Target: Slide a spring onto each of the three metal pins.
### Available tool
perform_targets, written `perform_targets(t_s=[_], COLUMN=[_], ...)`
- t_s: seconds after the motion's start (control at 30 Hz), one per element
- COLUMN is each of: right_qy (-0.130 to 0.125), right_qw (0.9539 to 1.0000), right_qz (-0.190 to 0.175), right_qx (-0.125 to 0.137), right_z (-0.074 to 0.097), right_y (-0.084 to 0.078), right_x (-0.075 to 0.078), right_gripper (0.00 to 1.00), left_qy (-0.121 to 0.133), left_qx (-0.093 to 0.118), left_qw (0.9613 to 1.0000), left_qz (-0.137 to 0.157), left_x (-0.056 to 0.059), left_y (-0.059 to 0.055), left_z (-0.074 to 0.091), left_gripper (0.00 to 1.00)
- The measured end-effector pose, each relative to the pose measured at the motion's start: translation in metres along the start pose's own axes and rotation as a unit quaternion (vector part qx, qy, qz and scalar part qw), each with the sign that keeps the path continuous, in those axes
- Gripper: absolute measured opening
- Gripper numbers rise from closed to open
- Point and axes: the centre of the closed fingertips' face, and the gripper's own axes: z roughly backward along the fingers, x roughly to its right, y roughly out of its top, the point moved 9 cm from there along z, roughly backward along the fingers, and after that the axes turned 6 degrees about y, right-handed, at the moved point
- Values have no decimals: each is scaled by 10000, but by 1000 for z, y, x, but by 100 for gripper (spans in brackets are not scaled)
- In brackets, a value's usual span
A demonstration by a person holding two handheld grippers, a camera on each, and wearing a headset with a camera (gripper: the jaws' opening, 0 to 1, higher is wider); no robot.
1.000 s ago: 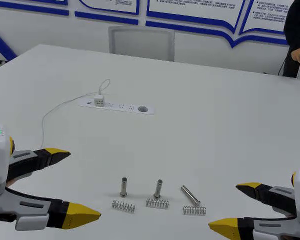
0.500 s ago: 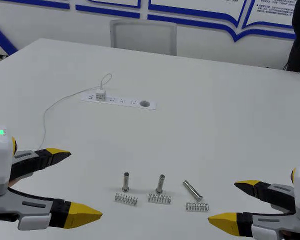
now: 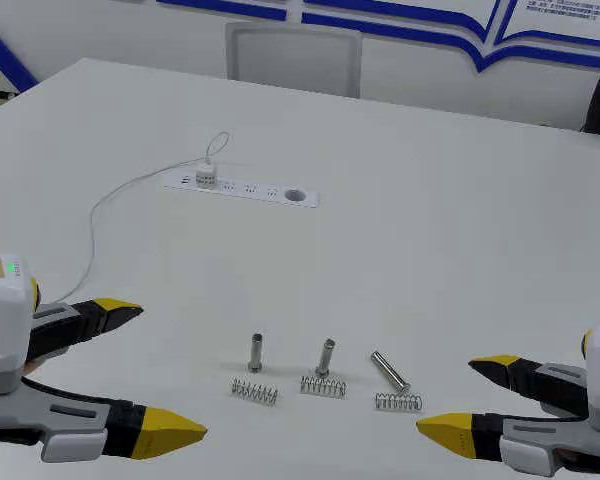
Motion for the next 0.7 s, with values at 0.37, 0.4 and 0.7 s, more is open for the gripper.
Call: perform_targets(t_s=[0.37,0.4,0.7], right_qy=[-54,-71,-136], right_qw=[10000,10000,9996], right_qz=[-28,-34,-258], right_qx=[-38,-27,66], right_z=[-9,-9,-13], right_y=[-2,-2,-3], right_x=[1,2,8], right_gripper=[66,65,63], left_qy=[-35,-38,163], left_qx=[-126,-138,-147], left_qw=[9998,9998,9998], left_qz=[171,168,21], left_x=[3,3,-1], left_y=[-13,-13,-12], left_z=[0,0,-3], left_gripper=[100,100,100])
